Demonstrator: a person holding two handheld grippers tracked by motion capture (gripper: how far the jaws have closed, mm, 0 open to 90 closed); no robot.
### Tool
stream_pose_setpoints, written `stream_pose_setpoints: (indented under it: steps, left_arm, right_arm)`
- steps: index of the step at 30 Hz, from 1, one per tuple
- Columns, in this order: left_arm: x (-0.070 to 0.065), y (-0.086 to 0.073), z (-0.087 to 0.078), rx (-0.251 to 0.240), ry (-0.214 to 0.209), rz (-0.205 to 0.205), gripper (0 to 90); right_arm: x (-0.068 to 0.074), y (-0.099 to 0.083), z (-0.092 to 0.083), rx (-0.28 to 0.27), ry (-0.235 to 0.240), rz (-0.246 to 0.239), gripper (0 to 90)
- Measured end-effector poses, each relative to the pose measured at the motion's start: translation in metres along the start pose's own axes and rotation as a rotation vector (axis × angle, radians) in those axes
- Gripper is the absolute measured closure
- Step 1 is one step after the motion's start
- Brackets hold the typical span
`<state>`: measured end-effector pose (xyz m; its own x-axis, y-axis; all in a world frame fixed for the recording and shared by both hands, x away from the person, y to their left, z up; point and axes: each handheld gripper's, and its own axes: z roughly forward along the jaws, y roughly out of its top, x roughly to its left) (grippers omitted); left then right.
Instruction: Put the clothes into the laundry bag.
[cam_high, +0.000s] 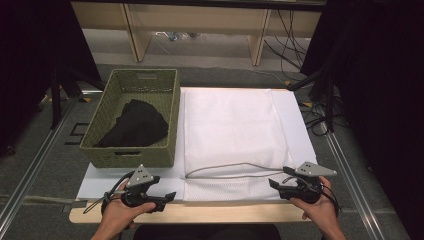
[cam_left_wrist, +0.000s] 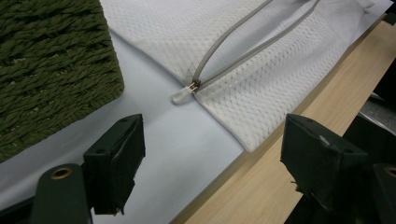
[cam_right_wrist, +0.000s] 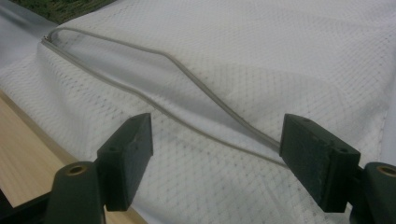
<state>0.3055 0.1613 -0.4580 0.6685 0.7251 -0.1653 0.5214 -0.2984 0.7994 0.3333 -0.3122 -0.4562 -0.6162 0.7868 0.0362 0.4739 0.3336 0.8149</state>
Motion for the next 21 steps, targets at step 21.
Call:
stream_pose_setpoints:
  steps: [21]
  left_arm:
    - [-0.0005,-0.0001,0.0014,0.05,0.009,0.053,21.1]
  right_arm:
    - [0.0027,0.0004,0.0028,-0.008,0.008,-0.027,22.7]
